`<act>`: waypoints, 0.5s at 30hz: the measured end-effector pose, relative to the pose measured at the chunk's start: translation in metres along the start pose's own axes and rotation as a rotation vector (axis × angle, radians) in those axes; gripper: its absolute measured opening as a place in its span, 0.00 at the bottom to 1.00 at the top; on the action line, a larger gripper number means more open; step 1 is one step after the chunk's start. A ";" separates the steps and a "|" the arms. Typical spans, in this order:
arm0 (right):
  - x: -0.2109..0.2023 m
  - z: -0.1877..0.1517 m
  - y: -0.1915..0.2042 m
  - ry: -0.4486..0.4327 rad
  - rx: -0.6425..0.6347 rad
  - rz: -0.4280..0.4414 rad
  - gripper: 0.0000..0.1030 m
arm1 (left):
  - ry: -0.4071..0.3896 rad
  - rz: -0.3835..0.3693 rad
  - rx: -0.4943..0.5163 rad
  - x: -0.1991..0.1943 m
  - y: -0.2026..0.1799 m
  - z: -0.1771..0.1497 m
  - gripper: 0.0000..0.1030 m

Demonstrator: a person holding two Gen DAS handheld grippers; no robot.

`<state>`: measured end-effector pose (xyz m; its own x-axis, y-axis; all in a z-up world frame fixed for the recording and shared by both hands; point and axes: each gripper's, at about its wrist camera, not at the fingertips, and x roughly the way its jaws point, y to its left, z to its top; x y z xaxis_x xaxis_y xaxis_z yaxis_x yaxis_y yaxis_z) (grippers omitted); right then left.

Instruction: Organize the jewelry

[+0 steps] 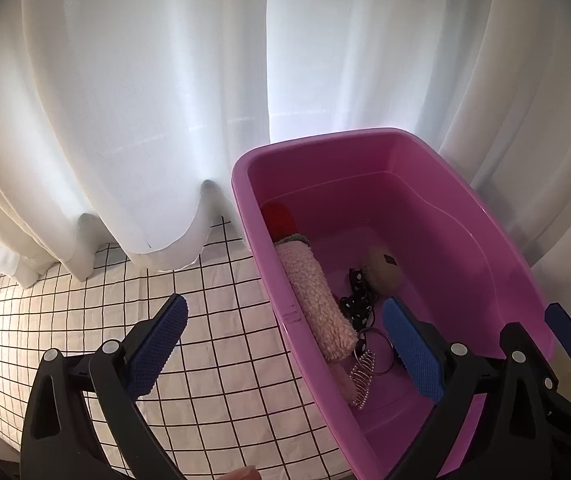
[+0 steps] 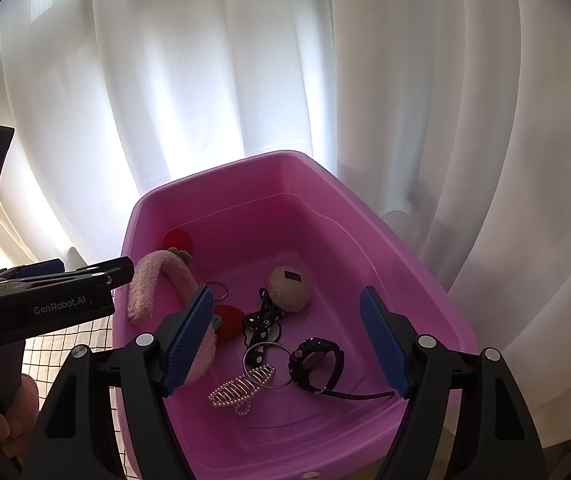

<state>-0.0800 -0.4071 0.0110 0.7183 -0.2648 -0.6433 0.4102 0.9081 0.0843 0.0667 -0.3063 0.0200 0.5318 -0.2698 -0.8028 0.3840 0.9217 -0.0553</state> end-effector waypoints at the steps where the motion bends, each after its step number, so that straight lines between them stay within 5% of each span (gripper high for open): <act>1: 0.000 0.000 0.000 0.000 -0.001 0.000 0.70 | 0.003 -0.009 -0.003 0.001 0.001 0.000 0.93; 15: -0.001 -0.001 0.002 0.002 0.002 0.001 0.70 | 0.005 -0.010 0.002 0.002 -0.001 0.001 0.93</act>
<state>-0.0804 -0.4053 0.0109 0.7176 -0.2629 -0.6449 0.4103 0.9078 0.0864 0.0687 -0.3077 0.0192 0.5241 -0.2780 -0.8050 0.3911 0.9182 -0.0625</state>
